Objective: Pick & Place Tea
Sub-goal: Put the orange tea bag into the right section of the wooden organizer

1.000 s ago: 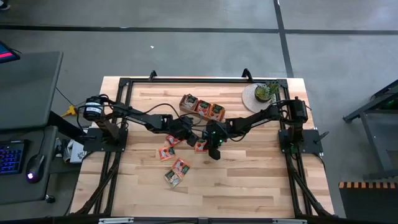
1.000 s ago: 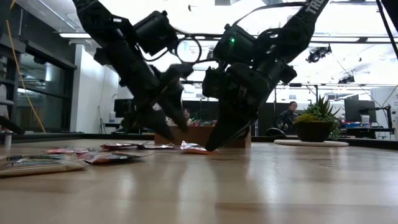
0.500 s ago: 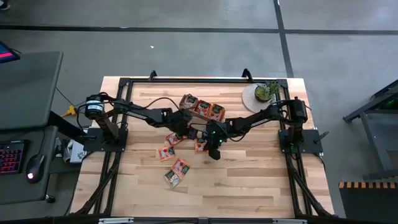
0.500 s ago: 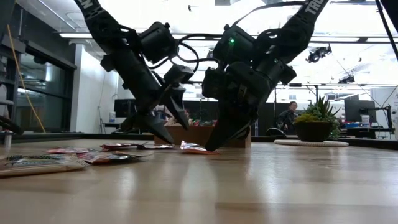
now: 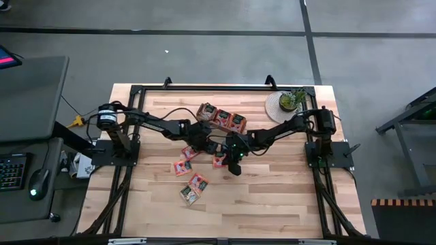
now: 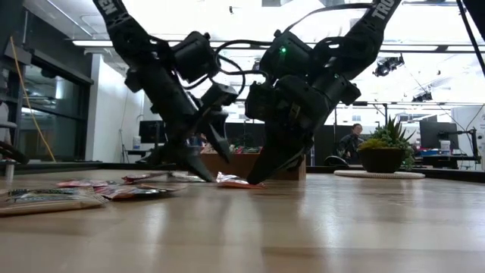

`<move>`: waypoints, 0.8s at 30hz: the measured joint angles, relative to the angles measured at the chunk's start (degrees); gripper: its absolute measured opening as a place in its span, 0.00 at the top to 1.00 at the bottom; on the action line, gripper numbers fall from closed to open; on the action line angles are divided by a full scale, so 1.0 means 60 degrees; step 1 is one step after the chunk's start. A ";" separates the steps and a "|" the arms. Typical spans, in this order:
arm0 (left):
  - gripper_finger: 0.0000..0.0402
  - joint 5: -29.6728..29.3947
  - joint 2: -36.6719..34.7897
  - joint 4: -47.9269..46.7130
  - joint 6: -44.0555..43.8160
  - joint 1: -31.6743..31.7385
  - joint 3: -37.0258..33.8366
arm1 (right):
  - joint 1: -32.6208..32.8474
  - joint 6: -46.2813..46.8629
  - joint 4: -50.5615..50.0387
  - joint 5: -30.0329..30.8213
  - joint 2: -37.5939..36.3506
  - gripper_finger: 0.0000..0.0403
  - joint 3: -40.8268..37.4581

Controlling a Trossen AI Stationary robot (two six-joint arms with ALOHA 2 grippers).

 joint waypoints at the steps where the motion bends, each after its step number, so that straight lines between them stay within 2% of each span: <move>1: 0.43 0.0129 0.0037 -0.0043 0.0000 0.0001 0.0010 | 0.0000 0.0000 0.0009 0.0000 0.0002 1.00 0.0000; 3: 0.43 0.0523 0.0235 0.0116 -0.0012 -0.0022 0.0239 | 0.0004 0.0000 0.0014 0.0004 0.0004 1.00 0.0000; 7: 0.43 0.0685 0.0689 0.0110 0.0007 -0.0058 0.0626 | 0.0004 0.0000 -0.0002 0.0004 0.0004 1.00 0.0000; 14: 0.43 0.0946 0.0702 -0.0153 -0.0011 -0.0058 0.0797 | 0.0004 -0.0065 -0.0082 -0.0017 -0.0004 1.00 0.0000; 19: 0.43 0.1586 0.0702 -0.0428 -0.0108 -0.0070 0.0834 | 0.0000 -0.0062 -0.0097 -0.0018 -0.0004 1.00 0.0011; 24: 0.53 0.1756 0.0702 -0.0433 -0.0165 -0.0135 0.0834 | 0.0000 -0.0066 -0.0093 -0.0007 -0.0004 1.00 0.0011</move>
